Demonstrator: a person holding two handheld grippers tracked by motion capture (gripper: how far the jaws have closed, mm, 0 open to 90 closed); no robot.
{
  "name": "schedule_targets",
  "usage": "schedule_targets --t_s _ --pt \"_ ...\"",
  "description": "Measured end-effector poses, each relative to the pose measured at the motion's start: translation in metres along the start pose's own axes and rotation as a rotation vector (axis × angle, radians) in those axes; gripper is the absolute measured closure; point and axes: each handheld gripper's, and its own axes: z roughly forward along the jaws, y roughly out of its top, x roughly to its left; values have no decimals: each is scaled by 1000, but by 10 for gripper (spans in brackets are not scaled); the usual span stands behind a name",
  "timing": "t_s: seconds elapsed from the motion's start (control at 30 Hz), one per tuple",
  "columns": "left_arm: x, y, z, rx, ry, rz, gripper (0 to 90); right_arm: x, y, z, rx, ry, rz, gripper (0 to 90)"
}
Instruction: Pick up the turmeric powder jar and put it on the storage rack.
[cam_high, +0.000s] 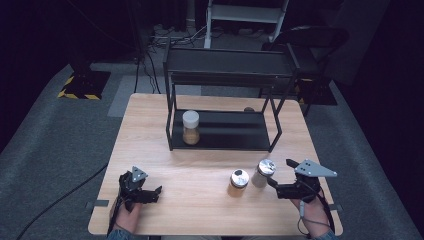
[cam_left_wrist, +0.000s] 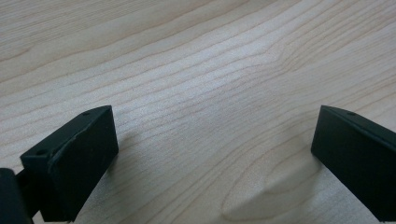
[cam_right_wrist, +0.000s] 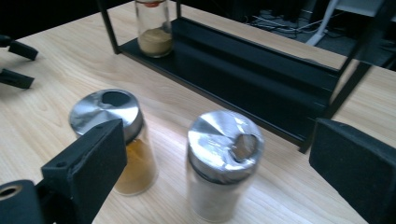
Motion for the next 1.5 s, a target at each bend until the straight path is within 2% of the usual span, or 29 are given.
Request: schedule_targets --t_s 0.5,0.77,0.9,1.07,1.5 --pt "0 0 0 0 0 0 4 25 14 24 -17 58 -23 41" --pt "0 0 0 0 0 0 5 32 18 35 -39 91 -20 46" --pt "0 0 0 0 0 -1 4 35 18 41 -32 102 -11 52" --pt "1 -1 -1 -2 -1 4 5 39 12 50 -32 121 -2 62" --pt "0 -1 -1 -3 -1 1 4 52 -5 71 8 102 8 85"
